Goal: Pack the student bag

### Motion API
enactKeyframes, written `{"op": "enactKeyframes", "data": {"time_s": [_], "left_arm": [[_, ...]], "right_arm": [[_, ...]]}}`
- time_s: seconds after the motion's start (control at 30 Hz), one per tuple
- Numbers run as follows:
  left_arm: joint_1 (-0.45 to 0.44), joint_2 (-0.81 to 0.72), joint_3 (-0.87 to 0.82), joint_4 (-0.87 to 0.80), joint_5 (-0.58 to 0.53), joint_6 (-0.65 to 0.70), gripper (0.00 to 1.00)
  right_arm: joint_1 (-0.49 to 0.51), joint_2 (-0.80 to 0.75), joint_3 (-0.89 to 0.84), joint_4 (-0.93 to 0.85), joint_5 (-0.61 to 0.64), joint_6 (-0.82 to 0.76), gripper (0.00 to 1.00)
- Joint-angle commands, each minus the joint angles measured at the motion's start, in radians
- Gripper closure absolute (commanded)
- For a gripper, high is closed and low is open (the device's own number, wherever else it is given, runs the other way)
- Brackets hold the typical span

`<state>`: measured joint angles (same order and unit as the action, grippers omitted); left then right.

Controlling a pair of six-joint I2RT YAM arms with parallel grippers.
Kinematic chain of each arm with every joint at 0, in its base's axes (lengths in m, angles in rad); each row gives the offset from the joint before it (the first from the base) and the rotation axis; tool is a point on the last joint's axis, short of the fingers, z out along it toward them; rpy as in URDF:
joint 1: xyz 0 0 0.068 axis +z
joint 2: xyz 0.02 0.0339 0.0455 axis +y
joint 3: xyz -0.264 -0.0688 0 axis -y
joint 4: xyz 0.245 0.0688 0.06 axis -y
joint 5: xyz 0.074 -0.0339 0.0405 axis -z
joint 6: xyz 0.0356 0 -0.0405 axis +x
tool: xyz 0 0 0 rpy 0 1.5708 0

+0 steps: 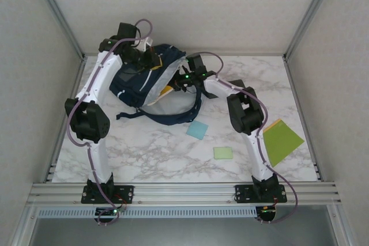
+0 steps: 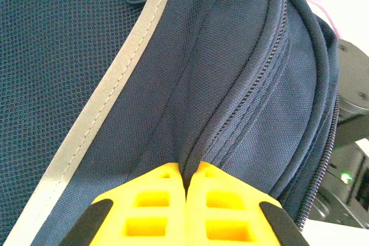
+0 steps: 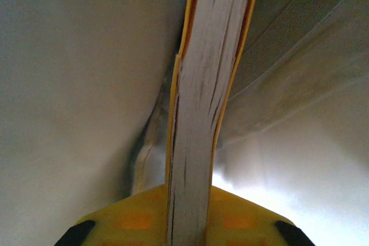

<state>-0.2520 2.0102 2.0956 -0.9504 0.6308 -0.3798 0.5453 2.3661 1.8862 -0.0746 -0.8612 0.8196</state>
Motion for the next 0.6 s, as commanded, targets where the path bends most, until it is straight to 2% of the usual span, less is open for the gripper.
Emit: {"op": "enactKeyframes", "data": {"time_s": [0.0, 0.07, 0.13, 0.27, 0.33, 0.4, 0.57], "left_arm": [[-0.001, -0.091, 0.0, 0.065, 0.065, -0.039, 1.0], [0.001, -0.093, -0.005, 0.074, 0.057, -0.042, 1.0], [0.006, -0.093, -0.013, 0.082, 0.038, -0.05, 1.0], [0.021, -0.103, -0.05, 0.118, 0.016, -0.073, 1.0], [0.029, -0.11, -0.069, 0.135, 0.008, -0.081, 1.0], [0.034, -0.117, -0.088, 0.149, -0.001, -0.087, 1.0], [0.041, -0.125, -0.116, 0.161, -0.029, -0.087, 1.0]], "right_arm": [[0.029, 0.042, 0.133, -0.053, 0.054, -0.017, 1.0], [0.029, 0.064, 0.179, -0.108, 0.104, -0.011, 0.89], [0.028, 0.055, 0.207, -0.178, 0.16, -0.033, 0.73], [0.028, -0.012, 0.223, -0.348, 0.29, -0.099, 0.42], [0.025, -0.053, 0.222, -0.443, 0.361, -0.133, 0.31], [0.021, -0.09, 0.21, -0.517, 0.414, -0.153, 0.25], [-0.014, -0.214, 0.097, -0.629, 0.525, -0.178, 0.21]]}}
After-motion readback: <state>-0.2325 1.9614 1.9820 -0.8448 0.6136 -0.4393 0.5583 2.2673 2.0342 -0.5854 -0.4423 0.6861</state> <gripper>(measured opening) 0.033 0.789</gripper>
